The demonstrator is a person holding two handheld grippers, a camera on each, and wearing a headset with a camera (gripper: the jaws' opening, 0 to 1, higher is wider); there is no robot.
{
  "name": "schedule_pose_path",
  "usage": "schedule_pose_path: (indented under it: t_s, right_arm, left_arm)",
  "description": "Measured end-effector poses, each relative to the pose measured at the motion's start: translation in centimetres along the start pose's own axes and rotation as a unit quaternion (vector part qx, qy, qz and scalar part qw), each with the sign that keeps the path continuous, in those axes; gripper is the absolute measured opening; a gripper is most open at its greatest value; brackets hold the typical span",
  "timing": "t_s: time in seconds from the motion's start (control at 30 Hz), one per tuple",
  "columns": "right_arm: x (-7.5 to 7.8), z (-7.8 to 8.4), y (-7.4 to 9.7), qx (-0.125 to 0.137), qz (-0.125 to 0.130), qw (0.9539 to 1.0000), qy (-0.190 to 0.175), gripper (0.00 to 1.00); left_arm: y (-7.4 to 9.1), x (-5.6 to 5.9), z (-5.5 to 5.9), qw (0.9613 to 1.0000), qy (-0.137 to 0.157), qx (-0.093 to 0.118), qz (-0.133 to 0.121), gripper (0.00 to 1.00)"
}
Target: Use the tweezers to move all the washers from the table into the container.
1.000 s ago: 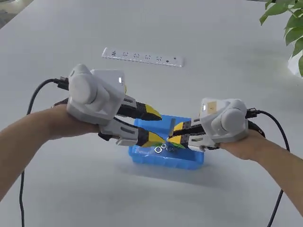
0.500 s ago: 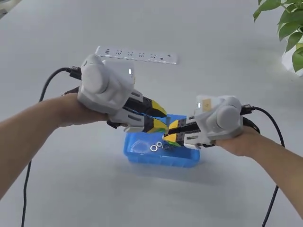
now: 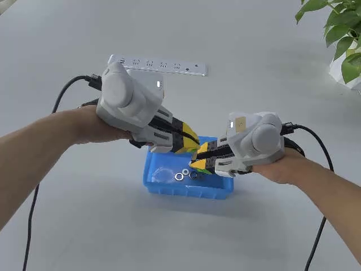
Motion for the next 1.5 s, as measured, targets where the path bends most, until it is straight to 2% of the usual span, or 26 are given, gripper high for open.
schedule_pose_path:
  t_s: [0.33,0.63,1.03,1.5]
  right_arm:
    - [0.0,-0.4,0.3,-0.002,0.005,1.0,0.005,0.14]
    - [-0.3,-0.6,1.8,-0.001,0.022,0.9998,0.002,0.19]
    - [-0.9,0.1,4.3,0.005,0.055,0.9978,-0.036,0.27]
    - [-2.3,1.3,7.3,0.006,0.091,0.9931,-0.074,0.38]
  left_arm:
    - [0.0,0.0,0.0,1.0,-0.004,-0.002,0.001,0.05]
    - [0.0,-0.1,0.0,1.0,0.001,-0.006,0.002,0.05]
    - [0.2,0.1,-0.2,0.9999,-0.006,-0.014,0.002,0.05]
    - [1.0,0.6,-1.3,0.9999,-0.011,-0.013,0.0,0.05]
Point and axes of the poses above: the centre of the closed fingertips' face, and the gripper's own axes: y roughly backward along the fingers, x roughly to its right, z roughly out of its underside, the point moved 8 cm from there along y, roughly backward along the fingers, and after that the axes turned 4 degrees about -y, right-handed, at the moved point
